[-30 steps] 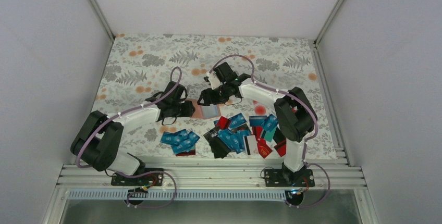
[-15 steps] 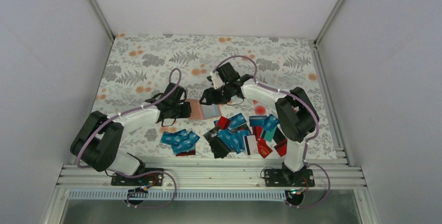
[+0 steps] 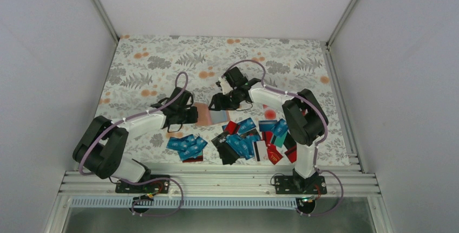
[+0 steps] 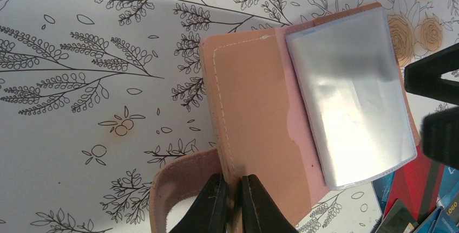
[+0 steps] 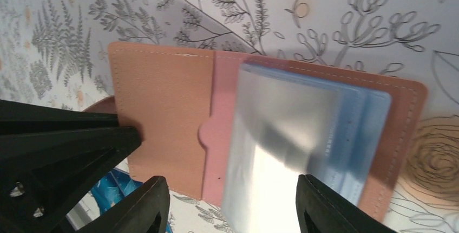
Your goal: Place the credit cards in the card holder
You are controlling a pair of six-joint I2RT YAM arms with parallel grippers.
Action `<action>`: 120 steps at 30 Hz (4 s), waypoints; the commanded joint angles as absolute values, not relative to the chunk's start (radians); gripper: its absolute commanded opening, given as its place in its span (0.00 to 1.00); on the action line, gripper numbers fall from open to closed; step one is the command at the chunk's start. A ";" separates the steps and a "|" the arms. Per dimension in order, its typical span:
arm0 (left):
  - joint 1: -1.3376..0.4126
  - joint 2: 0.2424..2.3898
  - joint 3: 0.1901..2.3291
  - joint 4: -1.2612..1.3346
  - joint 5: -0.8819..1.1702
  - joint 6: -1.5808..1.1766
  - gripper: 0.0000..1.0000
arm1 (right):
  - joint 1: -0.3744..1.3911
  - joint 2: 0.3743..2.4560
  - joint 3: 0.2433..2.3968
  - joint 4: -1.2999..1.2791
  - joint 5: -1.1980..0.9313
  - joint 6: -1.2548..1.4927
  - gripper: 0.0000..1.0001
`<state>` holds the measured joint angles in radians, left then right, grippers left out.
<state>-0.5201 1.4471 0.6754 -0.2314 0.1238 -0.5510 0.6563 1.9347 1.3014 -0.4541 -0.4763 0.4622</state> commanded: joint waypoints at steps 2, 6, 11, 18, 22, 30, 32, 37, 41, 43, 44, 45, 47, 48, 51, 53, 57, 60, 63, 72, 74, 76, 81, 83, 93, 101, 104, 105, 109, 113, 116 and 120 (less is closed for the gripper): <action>-0.525 1.464 0.668 -0.206 0.108 -0.554 0.08 | 0.644 1.940 1.286 -0.480 -0.421 0.447 0.61; -0.525 1.470 0.664 -0.196 0.110 -0.560 0.07 | 0.645 1.950 1.284 -0.480 -0.429 0.442 0.62; -0.526 1.478 0.666 -0.193 0.109 -0.558 0.07 | 0.644 1.954 1.270 -0.479 -0.419 0.440 0.64; -0.526 1.491 0.661 -0.179 0.113 -0.563 0.07 | 0.644 1.962 1.264 -0.481 -0.422 0.440 0.67; -0.526 1.494 0.660 -0.173 0.116 -0.564 0.07 | 0.645 1.947 1.258 -0.472 -0.436 0.446 0.67; -0.526 1.494 0.663 -0.172 0.117 -0.565 0.07 | 0.659 1.918 1.276 -0.448 -0.494 0.441 0.66; -0.525 1.496 0.664 -0.172 0.117 -0.565 0.07 | 0.669 1.921 1.288 -0.455 -0.493 0.439 0.65; -0.527 1.494 0.664 -0.174 0.117 -0.565 0.07 | 0.684 1.923 1.323 -0.492 -0.448 0.439 0.65; -0.527 1.494 0.664 -0.174 0.117 -0.565 0.07 | 0.688 1.918 1.346 -0.546 -0.363 0.436 0.65; -0.528 1.495 0.665 -0.174 0.116 -0.565 0.07 | 0.687 1.917 1.355 -0.566 -0.337 0.434 0.65; -0.528 1.496 0.665 -0.173 0.117 -0.565 0.07 | 0.688 1.918 1.359 -0.574 -0.332 0.433 0.65; -0.528 1.497 0.664 -0.173 0.117 -0.565 0.07 | 0.689 1.917 1.366 -0.583 -0.324 0.431 0.65; -0.528 1.498 0.664 -0.172 0.118 -0.565 0.07 | 0.692 1.916 1.373 -0.593 -0.317 0.427 0.65; -0.528 1.498 0.663 -0.170 0.118 -0.565 0.07 | 0.692 1.915 1.374 -0.591 -0.323 0.425 0.65; -0.528 1.499 0.664 -0.169 0.120 -0.565 0.06 | 0.696 1.914 1.376 -0.584 -0.353 0.425 0.64; -0.529 1.500 0.666 -0.169 0.121 -0.565 0.06 | 0.701 1.915 1.380 -0.582 -0.356 0.424 0.64; -0.529 1.500 0.666 -0.169 0.120 -0.565 0.06 | 0.707 1.923 1.379 -0.578 -0.367 0.426 0.64; -0.529 1.500 0.664 -0.168 0.121 -0.565 0.06 | 0.709 1.928 1.377 -0.571 -0.382 0.427 0.64; -0.531 1.499 0.664 -0.169 0.121 -0.566 0.06 | 0.710 1.929 1.373 -0.556 -0.419 0.425 0.64; -0.532 1.498 0.664 -0.167 0.119 -0.566 0.06 | 0.728 1.923 1.377 -0.478 -0.548 0.446 0.64; -0.531 1.498 0.665 -0.166 0.118 -0.566 0.06 | 0.735 1.938 1.377 -0.451 -0.588 0.459 0.64; -0.532 1.498 0.664 -0.165 0.115 -0.567 0.06 | 0.739 1.960 1.375 -0.421 -0.627 0.470 0.63; -0.531 1.496 0.657 -0.151 0.120 -0.562 0.06 | 0.742 2.006 1.378 -0.336 -0.729 0.500 0.62; -0.530 1.498 0.657 -0.144 0.123 -0.558 0.06 | 0.743 2.024 1.387 -0.309 -0.766 0.510 0.62; -0.495 1.502 0.635 -0.053 0.185 -0.513 0.06 | 0.723 2.137 1.433 -0.290 -0.742 0.514 0.59; -0.466 1.477 0.637 -0.015 0.282 -0.454 0.08 | 0.700 2.203 1.439 -0.255 -0.764 0.511 0.48; -0.466 1.447 0.638 -0.063 0.263 -0.458 0.14 | 0.691 2.209 1.424 -0.262 -0.748 0.516 0.43; -0.466 1.436 0.639 -0.087 0.250 -0.460 0.17 | 0.687 2.210 1.417 -0.263 -0.744 0.518 0.41; -0.467 1.365 0.643 -0.172 0.203 -0.470 0.32 | 0.677 2.201 1.403 -0.275 -0.743 0.513 0.41; -0.487 1.312 0.666 -0.280 0.136 -0.459 0.36 | 0.669 2.179 1.419 -0.312 -0.728 0.499 0.42; -0.510 1.286 0.677 -0.348 0.107 -0.461 0.38 | 0.666 2.164 1.438 -0.342 -0.715 0.486 0.43; -0.542 1.260 0.686 -0.426 0.072 -0.503 0.40 | 0.666 2.142 1.450 -0.373 -0.706 0.471 0.45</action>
<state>-0.5171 1.2892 0.6632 -0.3065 0.1242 -0.4778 0.6735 2.1773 1.4277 -0.3069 -0.7673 0.5014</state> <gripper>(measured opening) 0.394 0.441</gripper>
